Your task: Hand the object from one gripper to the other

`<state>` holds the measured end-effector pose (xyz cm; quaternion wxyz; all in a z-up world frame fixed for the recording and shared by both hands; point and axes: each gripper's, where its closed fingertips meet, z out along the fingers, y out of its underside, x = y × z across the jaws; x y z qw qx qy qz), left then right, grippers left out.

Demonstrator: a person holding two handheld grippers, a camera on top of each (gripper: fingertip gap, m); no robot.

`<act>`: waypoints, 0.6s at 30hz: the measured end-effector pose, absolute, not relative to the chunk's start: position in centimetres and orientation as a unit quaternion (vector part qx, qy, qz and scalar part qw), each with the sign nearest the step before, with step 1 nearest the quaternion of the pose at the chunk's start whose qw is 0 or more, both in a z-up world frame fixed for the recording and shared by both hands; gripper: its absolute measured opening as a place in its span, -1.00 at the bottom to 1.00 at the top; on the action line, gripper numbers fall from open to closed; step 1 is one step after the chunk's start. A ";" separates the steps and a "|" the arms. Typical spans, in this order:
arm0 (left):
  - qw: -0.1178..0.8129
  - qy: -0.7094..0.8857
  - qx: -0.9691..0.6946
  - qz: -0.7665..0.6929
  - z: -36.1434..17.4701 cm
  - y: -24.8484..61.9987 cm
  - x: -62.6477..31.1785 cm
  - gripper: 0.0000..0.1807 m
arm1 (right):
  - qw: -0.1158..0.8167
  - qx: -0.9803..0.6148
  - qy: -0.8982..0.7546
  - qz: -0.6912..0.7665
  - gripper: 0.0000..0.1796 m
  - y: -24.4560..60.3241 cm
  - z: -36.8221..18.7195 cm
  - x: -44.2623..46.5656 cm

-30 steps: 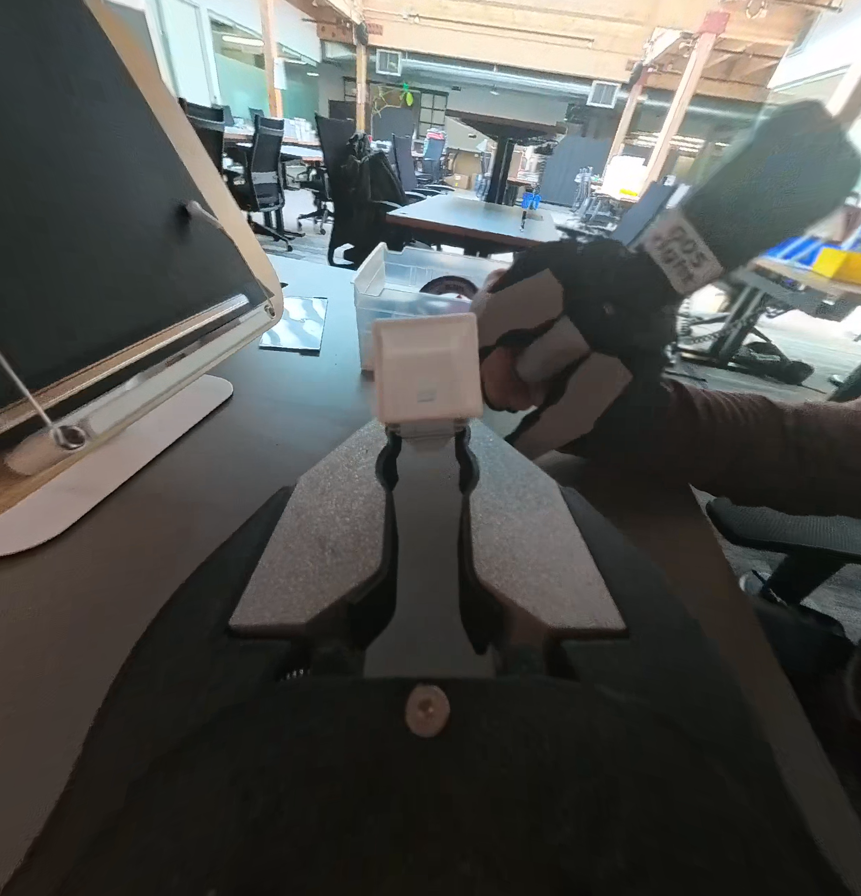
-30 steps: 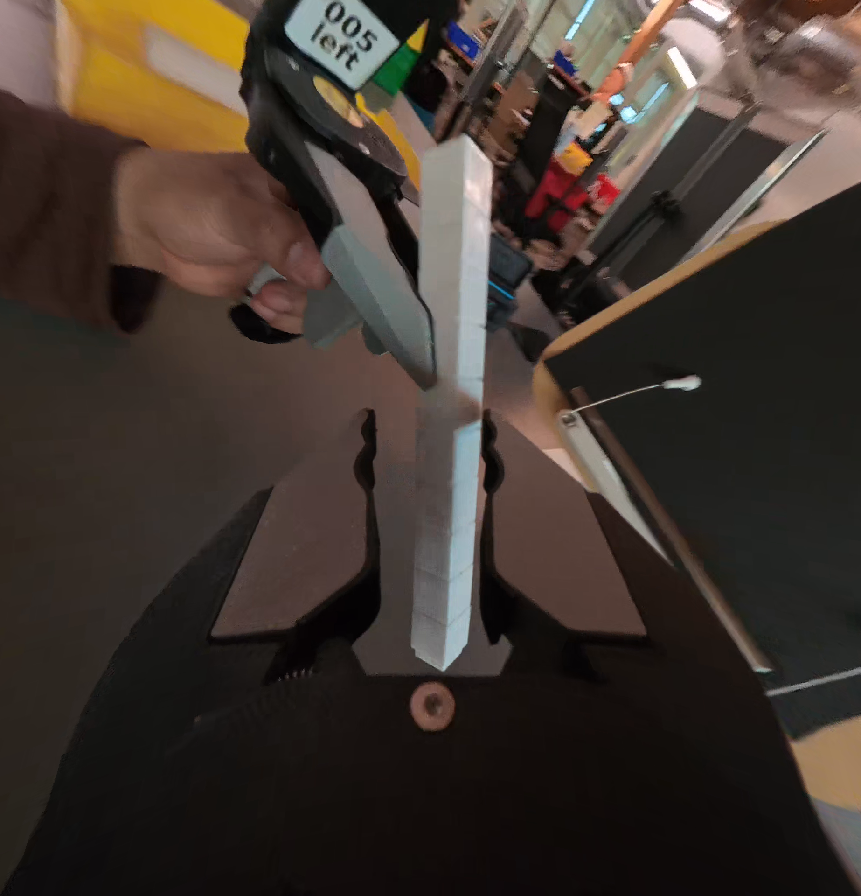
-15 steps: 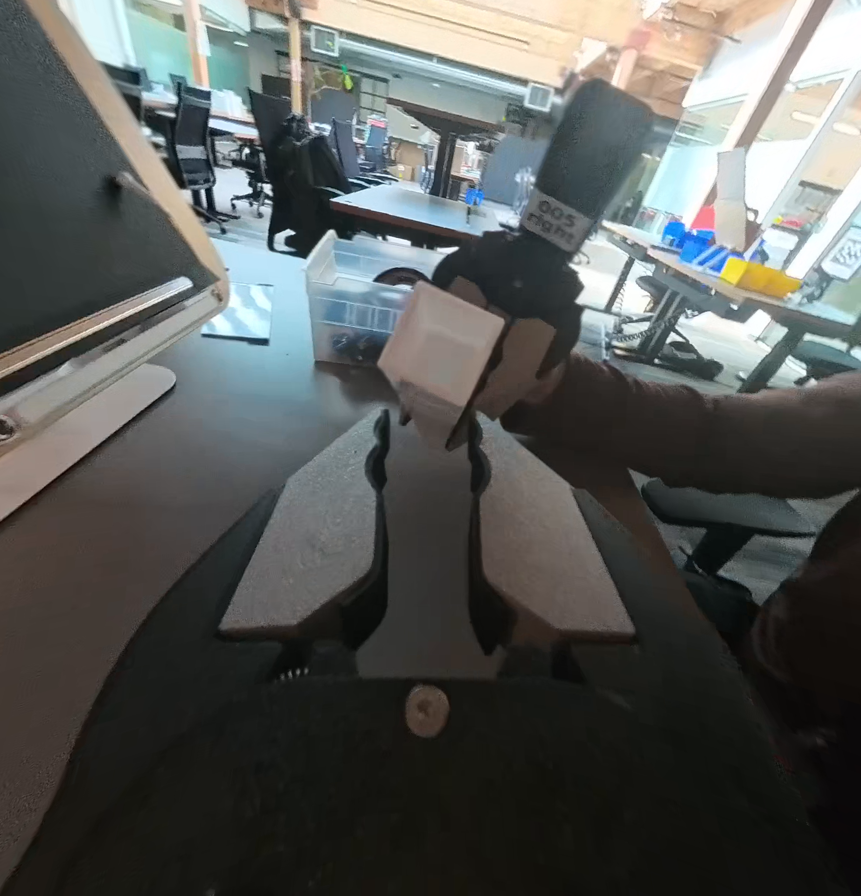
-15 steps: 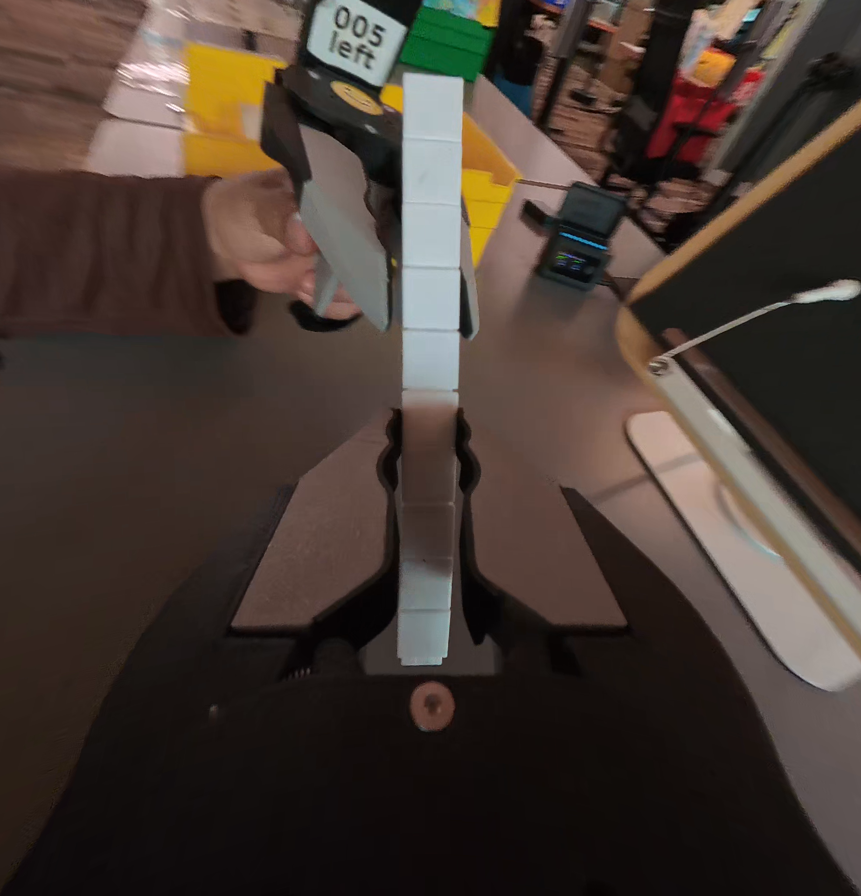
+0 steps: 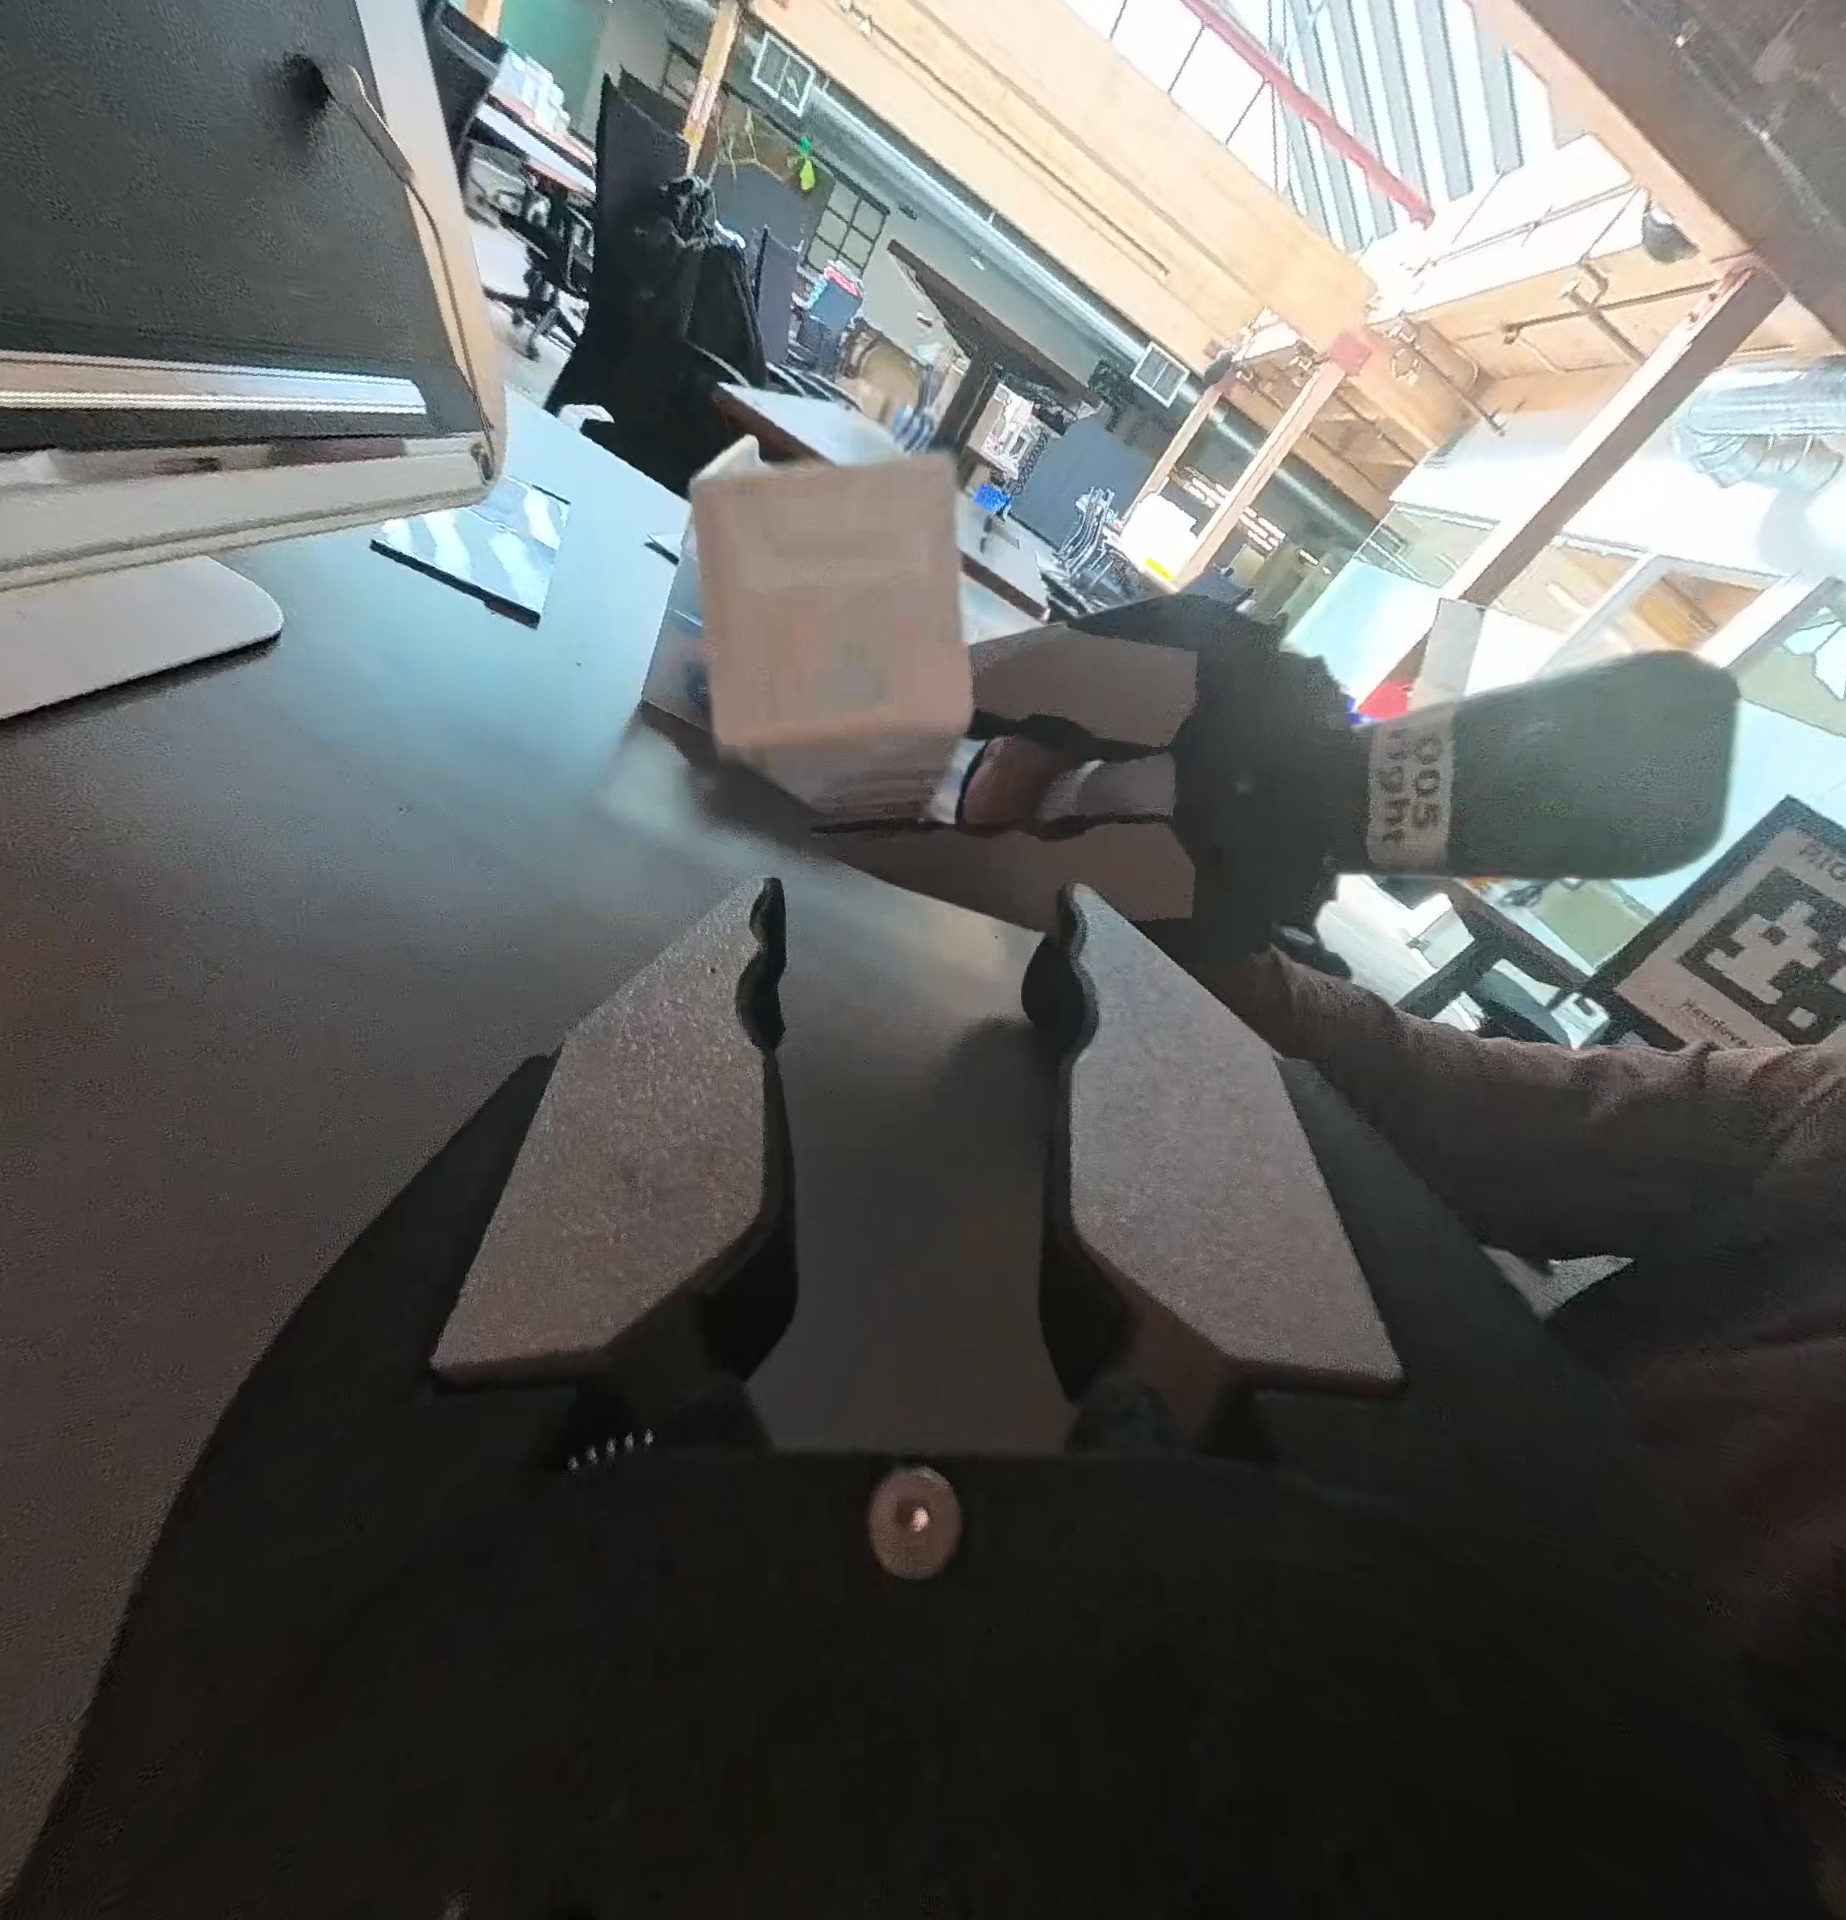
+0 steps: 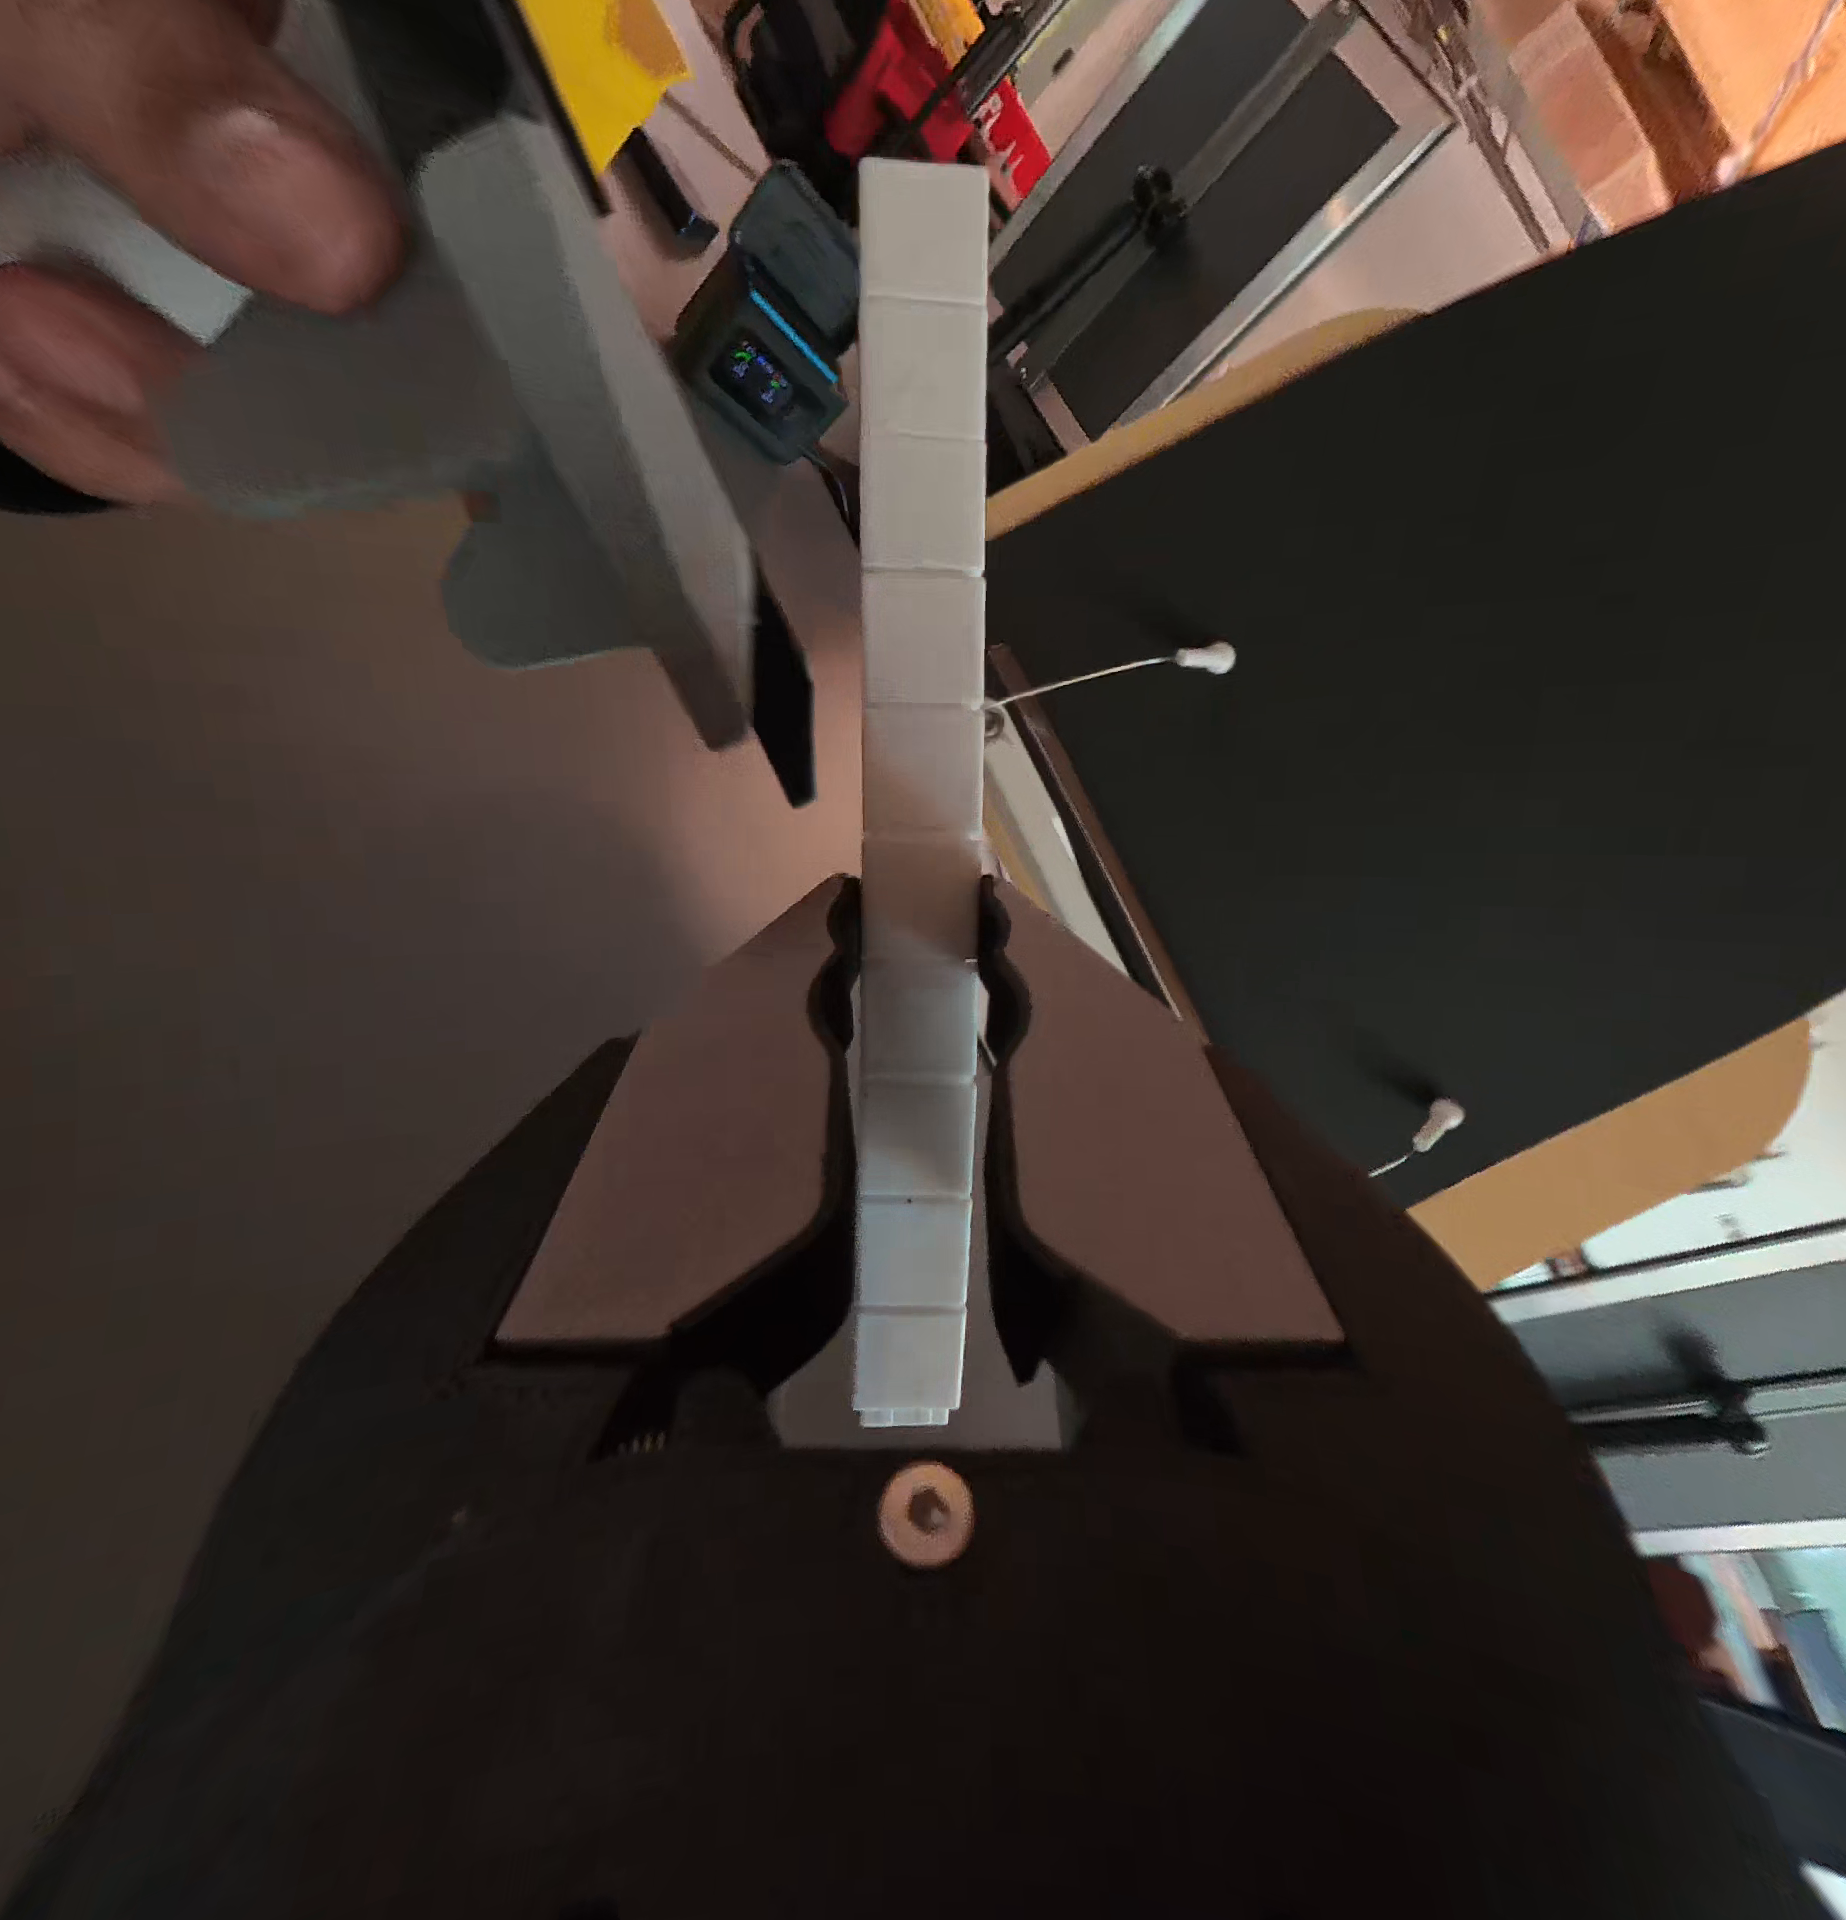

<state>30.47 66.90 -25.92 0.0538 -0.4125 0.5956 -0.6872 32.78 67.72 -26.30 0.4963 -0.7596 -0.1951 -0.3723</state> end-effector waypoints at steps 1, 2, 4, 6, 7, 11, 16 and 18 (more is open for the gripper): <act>0.058 0.598 -0.413 -0.684 -26.2 66.9 30.5 -0.47 | 0.488 -0.757 -0.210 -0.382 -0.79 67.9 -26.5 32.4; 0.060 0.598 -0.413 -0.684 -26.2 66.8 30.6 -0.52 | 0.485 -0.753 -0.224 -0.384 -0.79 68.0 -26.7 31.8; 0.064 0.596 -0.406 -0.690 -25.9 66.7 30.6 -0.63 | 0.493 -0.746 -0.239 -0.378 -0.79 68.4 -26.8 30.6; 0.083 0.605 -0.403 -0.682 -26.1 67.2 30.4 -0.79 | 0.505 -0.741 -0.243 -0.370 -0.80 68.6 -26.6 29.9; 0.092 0.612 -0.396 -0.678 -26.0 67.3 30.2 -0.79 | 0.512 -0.741 -0.244 -0.361 -0.80 68.7 -26.5 29.6; 0.139 0.665 -0.369 -0.634 -26.6 67.6 29.1 -0.79 | 0.546 -0.773 -0.250 -0.202 -0.61 68.2 -27.6 27.9; 0.157 0.711 -0.284 -0.624 -25.9 66.8 26.4 -0.79 | 0.586 -0.784 -0.187 0.084 -0.46 66.2 -26.2 26.6; 0.162 0.713 -0.256 -0.632 -25.2 66.2 25.7 -0.79 | 0.588 -0.775 -0.170 0.157 -0.31 66.0 -25.9 26.0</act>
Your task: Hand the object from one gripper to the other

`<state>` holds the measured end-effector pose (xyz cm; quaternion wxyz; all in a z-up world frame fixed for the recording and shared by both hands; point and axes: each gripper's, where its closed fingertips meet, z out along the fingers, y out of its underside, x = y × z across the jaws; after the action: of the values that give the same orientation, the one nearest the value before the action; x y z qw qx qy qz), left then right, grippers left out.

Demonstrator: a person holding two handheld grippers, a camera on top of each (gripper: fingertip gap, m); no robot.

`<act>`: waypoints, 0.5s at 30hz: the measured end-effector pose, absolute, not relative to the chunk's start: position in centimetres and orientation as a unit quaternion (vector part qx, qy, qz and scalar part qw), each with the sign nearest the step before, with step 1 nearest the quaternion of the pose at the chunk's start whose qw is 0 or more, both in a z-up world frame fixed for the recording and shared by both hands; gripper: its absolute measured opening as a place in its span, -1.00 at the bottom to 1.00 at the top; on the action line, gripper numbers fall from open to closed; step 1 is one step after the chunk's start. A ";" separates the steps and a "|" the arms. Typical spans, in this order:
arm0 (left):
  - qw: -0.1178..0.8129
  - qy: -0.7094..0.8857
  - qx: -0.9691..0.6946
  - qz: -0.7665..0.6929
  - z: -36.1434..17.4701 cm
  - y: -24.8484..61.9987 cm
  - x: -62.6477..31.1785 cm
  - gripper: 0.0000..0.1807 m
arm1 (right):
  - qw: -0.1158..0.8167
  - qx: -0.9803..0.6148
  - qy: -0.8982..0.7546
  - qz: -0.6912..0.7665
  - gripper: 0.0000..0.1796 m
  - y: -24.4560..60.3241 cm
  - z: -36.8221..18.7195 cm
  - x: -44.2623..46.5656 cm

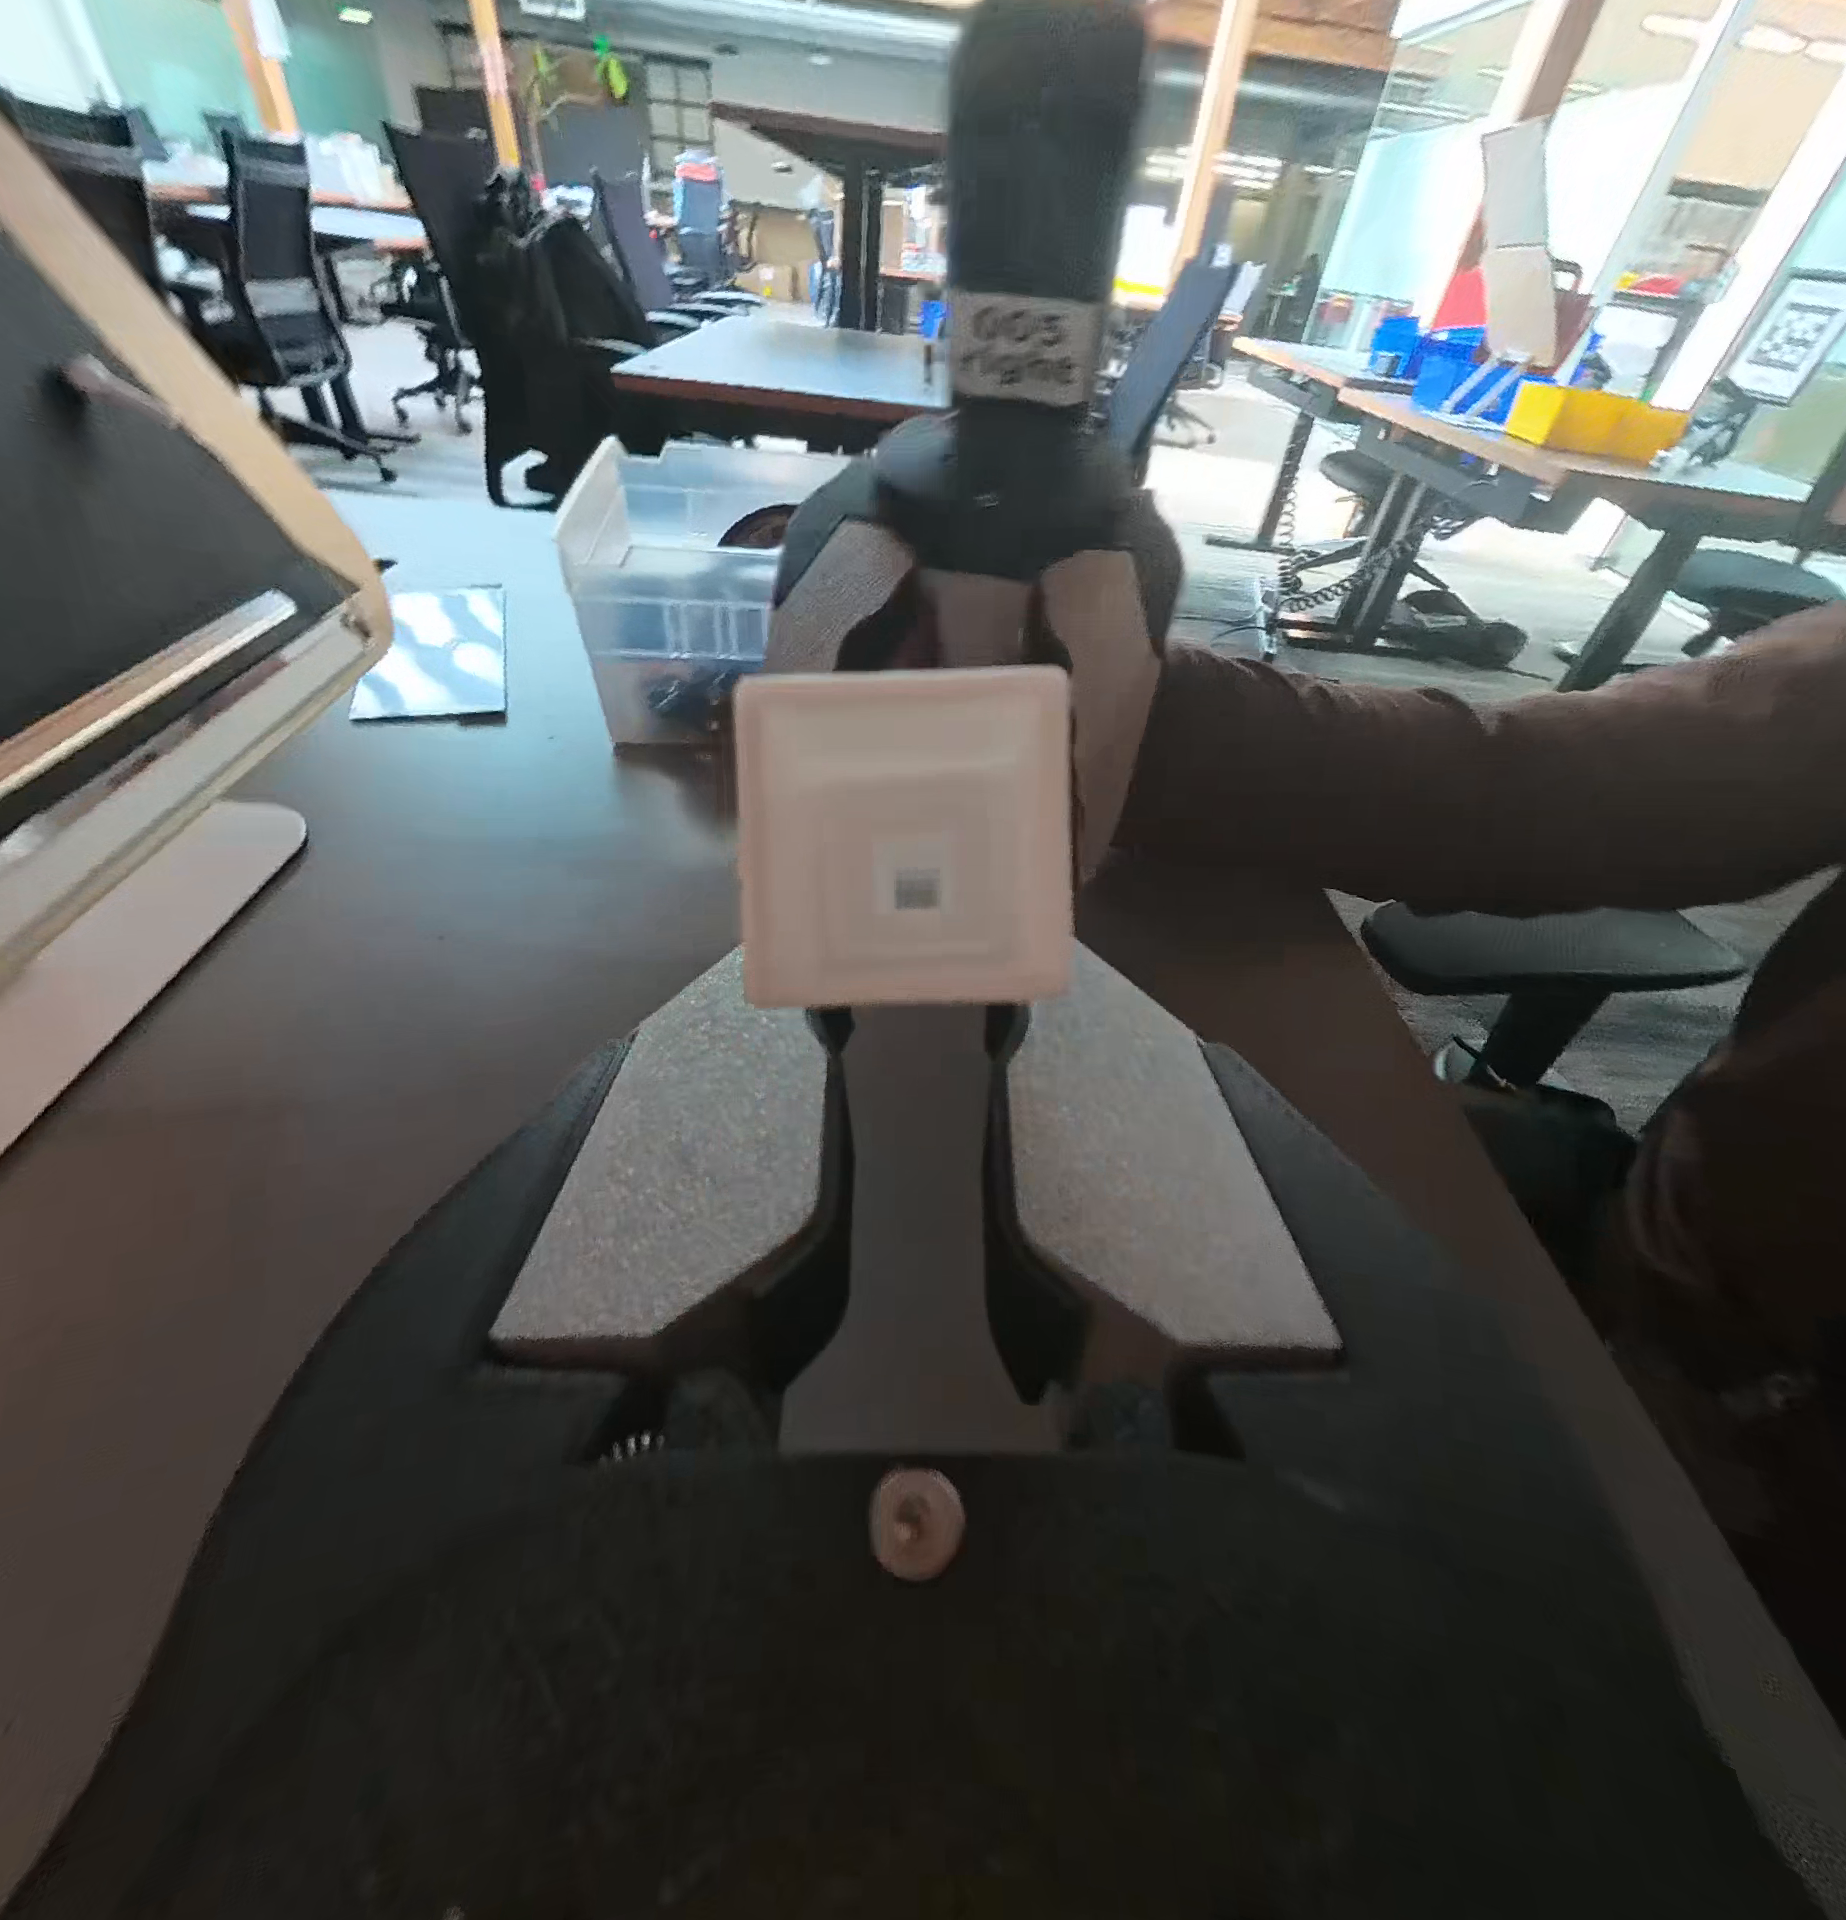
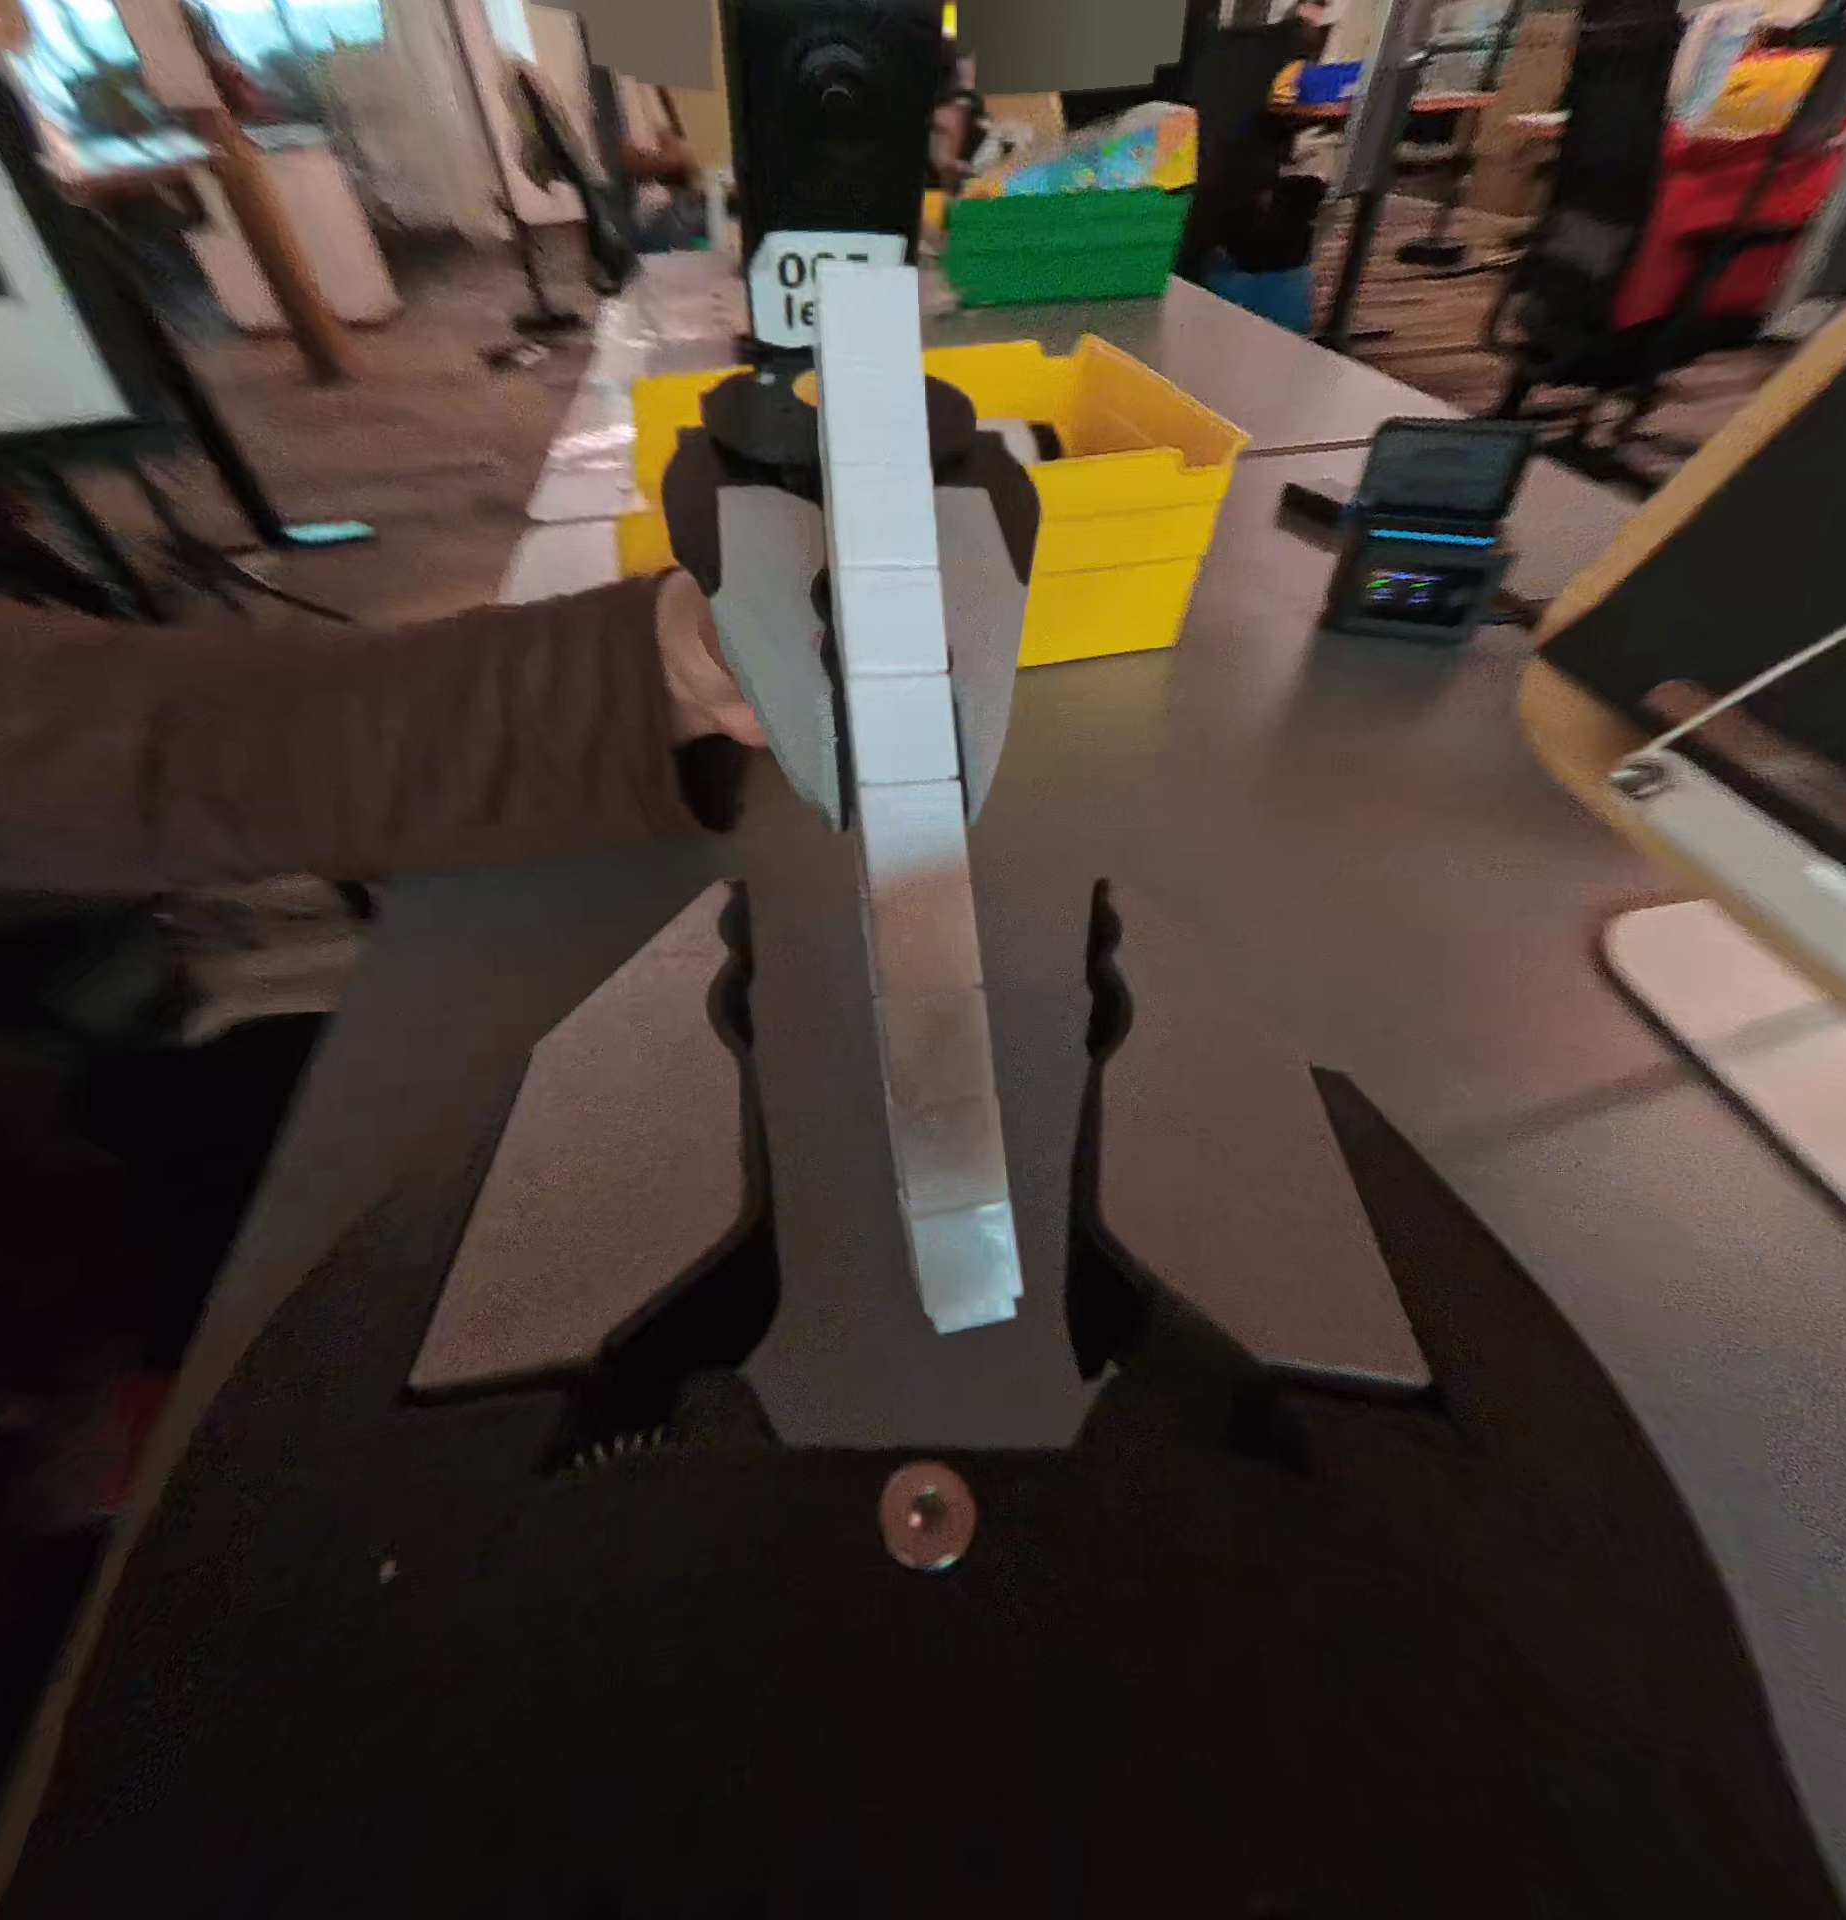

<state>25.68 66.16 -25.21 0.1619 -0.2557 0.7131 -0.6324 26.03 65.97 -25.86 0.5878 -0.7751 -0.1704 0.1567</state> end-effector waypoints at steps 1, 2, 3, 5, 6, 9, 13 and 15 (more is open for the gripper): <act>0.163 0.714 -0.247 -0.634 -25.1 65.9 25.5 -0.79 | 0.582 -0.774 -0.173 0.180 -0.34 65.9 -26.0 25.6; 0.161 0.718 -0.236 -0.635 -25.0 65.5 25.2 -0.79 | 0.578 -0.774 -0.176 0.189 -0.42 65.9 -26.2 25.3; 0.161 0.721 -0.227 -0.635 -25.0 65.2 24.9 -0.79 | 0.575 -0.775 -0.181 0.188 -0.55 66.0 -26.4 25.1; 0.169 0.721 -0.226 -0.632 -25.0 65.0 25.1 -0.80 | 0.558 -0.786 -0.201 0.174 -0.80 66.0 -27.2 24.7; 0.171 0.717 -0.234 -0.634 -24.9 65.1 25.3 -0.80 | 0.559 -0.789 -0.204 0.157 -0.80 66.2 -27.2 24.8; 0.169 0.691 -0.285 -0.642 -24.6 66.2 26.5 -0.74 | 0.577 -0.790 -0.189 0.085 -0.80 66.7 -26.8 26.5; 0.256 0.665 -0.352 -0.607 -24.5 69.6 28.5 -0.63 | 0.579 -0.805 -0.125 0.015 -0.80 66.9 -26.7 30.1; 0.318 0.666 -0.384 -0.554 -25.0 71.6 29.2 -0.59 | 0.555 -0.826 -0.091 -0.038 -0.80 66.7 -27.5 32.4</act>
<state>29.24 71.64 -24.99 0.3182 -0.3837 0.6664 -0.5545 32.43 66.75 -27.53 0.5553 -0.8258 -0.0909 -0.0380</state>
